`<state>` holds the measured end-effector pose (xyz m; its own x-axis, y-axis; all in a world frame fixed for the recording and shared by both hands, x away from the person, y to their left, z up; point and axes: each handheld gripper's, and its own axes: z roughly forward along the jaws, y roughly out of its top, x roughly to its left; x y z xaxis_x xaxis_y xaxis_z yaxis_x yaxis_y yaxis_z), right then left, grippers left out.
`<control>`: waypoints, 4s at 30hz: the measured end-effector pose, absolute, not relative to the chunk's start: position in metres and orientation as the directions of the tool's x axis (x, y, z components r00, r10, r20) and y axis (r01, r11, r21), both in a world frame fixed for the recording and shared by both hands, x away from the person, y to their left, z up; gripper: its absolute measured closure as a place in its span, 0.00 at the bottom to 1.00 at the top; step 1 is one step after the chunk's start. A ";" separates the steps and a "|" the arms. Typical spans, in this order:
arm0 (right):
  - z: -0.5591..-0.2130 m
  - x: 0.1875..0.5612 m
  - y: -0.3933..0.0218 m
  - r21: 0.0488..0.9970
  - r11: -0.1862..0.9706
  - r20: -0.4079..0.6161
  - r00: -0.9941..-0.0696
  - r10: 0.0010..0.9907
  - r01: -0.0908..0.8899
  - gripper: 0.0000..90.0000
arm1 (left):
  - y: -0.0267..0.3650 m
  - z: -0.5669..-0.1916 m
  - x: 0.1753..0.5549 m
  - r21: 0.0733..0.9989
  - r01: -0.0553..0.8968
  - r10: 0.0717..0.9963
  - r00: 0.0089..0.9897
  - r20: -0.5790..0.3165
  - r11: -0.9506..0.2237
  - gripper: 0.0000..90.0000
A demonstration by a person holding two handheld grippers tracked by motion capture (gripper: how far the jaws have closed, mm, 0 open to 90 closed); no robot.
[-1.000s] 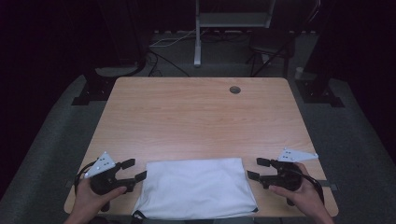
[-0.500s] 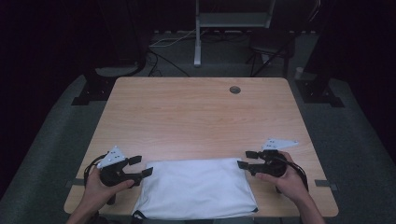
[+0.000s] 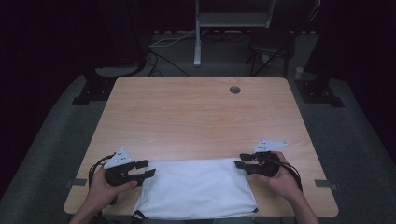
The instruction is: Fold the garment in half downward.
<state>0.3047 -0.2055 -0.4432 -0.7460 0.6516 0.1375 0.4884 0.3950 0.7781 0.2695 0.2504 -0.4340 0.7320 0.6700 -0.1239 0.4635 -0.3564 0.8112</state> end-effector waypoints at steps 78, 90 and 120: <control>-0.438 0.430 -0.167 0.736 0.330 -0.001 -0.486 0.874 0.592 0.68 | 0.217 -0.435 0.424 0.756 0.538 0.816 0.578 -0.009 -0.373 0.74; -0.430 0.402 -0.174 0.768 0.343 -0.032 -0.502 0.864 0.541 0.45 | 0.228 -0.430 0.387 0.795 0.504 0.840 0.543 0.012 -0.337 0.35; -0.420 0.296 -0.209 0.852 0.243 0.067 -0.556 0.829 0.464 0.24 | 0.262 -0.410 0.276 0.904 0.379 0.818 0.572 -0.062 -0.197 0.23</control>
